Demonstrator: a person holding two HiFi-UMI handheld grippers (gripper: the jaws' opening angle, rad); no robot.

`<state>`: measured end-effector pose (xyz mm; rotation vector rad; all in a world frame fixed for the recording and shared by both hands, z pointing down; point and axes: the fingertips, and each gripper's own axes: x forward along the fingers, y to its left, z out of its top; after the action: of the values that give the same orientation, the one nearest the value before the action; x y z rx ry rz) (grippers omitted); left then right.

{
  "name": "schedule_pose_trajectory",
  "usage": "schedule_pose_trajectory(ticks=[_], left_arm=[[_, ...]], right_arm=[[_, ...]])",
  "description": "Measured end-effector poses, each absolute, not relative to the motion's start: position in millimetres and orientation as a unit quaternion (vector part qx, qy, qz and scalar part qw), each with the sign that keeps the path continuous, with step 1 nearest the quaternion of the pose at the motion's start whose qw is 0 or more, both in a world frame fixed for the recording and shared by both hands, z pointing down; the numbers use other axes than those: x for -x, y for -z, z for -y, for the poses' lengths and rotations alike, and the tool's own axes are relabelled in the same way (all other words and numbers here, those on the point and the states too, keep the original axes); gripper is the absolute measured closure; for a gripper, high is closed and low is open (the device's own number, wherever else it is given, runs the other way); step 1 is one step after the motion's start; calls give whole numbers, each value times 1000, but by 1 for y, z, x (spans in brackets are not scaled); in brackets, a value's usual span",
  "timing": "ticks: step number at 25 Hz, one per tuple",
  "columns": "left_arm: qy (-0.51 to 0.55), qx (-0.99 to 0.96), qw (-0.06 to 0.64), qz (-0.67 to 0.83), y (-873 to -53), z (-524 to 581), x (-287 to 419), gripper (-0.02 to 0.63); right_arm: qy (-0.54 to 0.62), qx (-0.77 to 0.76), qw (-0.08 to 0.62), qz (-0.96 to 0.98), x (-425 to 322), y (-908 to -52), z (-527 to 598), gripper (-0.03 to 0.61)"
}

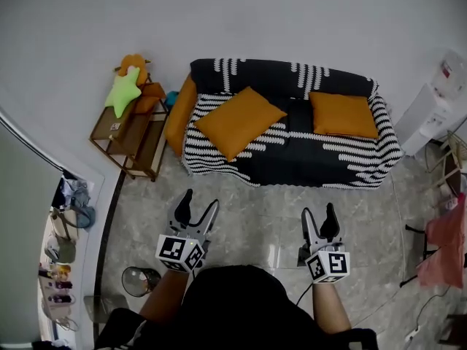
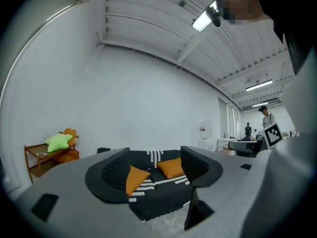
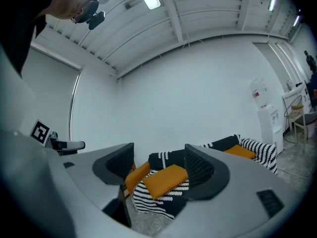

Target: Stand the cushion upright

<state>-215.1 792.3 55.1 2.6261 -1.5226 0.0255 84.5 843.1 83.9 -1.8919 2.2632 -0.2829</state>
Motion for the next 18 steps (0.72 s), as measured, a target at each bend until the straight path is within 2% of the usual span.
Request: schedule_pose_trajectory(ticks=[10, 18], left_arm=[[-30, -864, 60, 498, -65, -784, 194, 278], [-18, -867, 79, 491, -83, -722, 205, 278]], right_arm=[[117, 631, 83, -763, -105, -101, -826, 256], [109, 643, 67, -755, -100, -103, -782, 264]])
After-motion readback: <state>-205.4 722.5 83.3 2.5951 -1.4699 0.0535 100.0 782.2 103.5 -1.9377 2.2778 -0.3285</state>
